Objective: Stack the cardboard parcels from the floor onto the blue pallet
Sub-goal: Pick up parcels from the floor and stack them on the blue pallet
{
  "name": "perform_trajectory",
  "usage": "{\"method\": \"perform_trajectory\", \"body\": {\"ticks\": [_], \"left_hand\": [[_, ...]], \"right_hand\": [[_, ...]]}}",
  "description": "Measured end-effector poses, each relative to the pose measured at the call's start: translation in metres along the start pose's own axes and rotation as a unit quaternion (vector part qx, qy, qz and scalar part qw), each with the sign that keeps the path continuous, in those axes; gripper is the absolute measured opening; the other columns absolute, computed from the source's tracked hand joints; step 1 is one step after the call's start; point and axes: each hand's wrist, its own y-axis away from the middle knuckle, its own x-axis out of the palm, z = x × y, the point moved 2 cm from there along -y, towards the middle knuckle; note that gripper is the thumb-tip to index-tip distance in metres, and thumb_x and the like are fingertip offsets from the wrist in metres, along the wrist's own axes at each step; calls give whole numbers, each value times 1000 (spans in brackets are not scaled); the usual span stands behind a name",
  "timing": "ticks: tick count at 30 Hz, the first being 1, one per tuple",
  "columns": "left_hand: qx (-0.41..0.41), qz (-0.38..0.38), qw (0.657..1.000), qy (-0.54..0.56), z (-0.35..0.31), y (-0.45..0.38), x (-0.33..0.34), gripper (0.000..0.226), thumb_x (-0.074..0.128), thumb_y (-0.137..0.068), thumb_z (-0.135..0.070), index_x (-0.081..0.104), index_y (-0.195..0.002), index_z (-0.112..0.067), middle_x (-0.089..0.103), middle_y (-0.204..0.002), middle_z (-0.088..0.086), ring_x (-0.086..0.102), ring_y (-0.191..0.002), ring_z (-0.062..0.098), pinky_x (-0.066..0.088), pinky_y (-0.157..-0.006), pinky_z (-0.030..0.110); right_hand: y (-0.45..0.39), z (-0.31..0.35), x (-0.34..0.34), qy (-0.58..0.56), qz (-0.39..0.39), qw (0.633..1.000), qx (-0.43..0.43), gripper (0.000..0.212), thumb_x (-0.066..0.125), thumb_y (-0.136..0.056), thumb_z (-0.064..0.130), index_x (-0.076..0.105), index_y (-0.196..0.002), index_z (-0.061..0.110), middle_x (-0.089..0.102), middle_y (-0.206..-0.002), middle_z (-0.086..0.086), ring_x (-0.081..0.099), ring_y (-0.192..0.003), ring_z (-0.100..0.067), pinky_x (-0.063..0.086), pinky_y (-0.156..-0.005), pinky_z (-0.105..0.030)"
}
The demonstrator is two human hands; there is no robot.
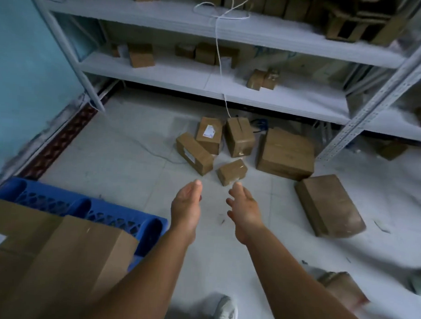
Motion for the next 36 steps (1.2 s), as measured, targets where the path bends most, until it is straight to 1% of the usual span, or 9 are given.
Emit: {"method": "perform_trajectory", "body": {"ticks": [9,14,19,24,27,30,32,34,36], "left_hand": [[27,89,992,-86,-16,-18,149,34,49,-95,-46,59,-119,-24,60,-105,-5,60,-105,17,47,-100,41],[28,134,982,-126,-21,-45,216,24,51,-91,-52,59,-103,-33,65,-114,0,62,-107,18,47,-101,43],[19,156,975,-154,-38,-85,283,25,47,-96,-45,54,-76,-33,58,-86,-11,58,-99,19,47,-98,42],[14,180,964,-195,-58,-134,345,33,43,-96,-48,63,-105,-24,63,-100,0,58,-96,19,46,-89,35],[-1,195,959,-205,-63,-166,380,25,46,-94,-49,60,-94,-29,66,-109,3,60,-100,19,48,-92,38],[-28,212,956,-199,-64,-193,411,46,47,-93,-51,54,-129,-23,61,-121,2,58,-110,19,46,-93,36],[-37,208,959,-189,-63,-208,432,52,50,-93,-51,50,-136,-21,59,-126,2,57,-111,17,47,-99,42],[-45,197,961,-189,-59,-223,452,53,50,-93,-50,50,-137,-20,59,-127,2,57,-111,17,45,-102,46],[-54,187,961,-198,-53,-236,472,54,50,-93,-50,48,-137,-20,58,-130,2,57,-111,17,45,-102,45]], "right_hand": [[-65,36,-128,-69,-83,994,1,54,34,-97,52,42,-141,22,46,-143,3,47,-127,-20,35,-109,-49],[-103,52,-180,-115,-116,986,15,52,36,-99,48,43,-140,17,49,-138,1,50,-116,-17,35,-109,-44],[-158,83,-215,-141,-153,978,19,51,38,-98,49,44,-139,19,51,-131,3,52,-109,-16,36,-108,-45],[-219,118,-245,-160,-191,967,42,54,43,-91,54,49,-134,23,55,-127,3,52,-114,-19,37,-106,-50],[-257,134,-266,-160,-201,965,52,44,41,-91,48,53,-126,23,55,-126,0,50,-118,-22,35,-108,-52],[-290,145,-286,-169,-210,961,55,36,43,-90,44,58,-114,23,59,-115,1,54,-115,-26,37,-105,-50],[-313,150,-298,-177,-211,960,53,27,44,-89,44,61,-96,25,58,-99,3,54,-116,-36,41,-97,-42],[-337,153,-311,-186,-205,959,69,27,45,-89,46,60,-88,24,56,-93,-7,49,-121,-39,41,-86,-36],[-361,153,-324,-191,-193,959,81,29,44,-91,47,60,-92,23,62,-113,-23,45,-123,-40,40,-84,-34]]}}
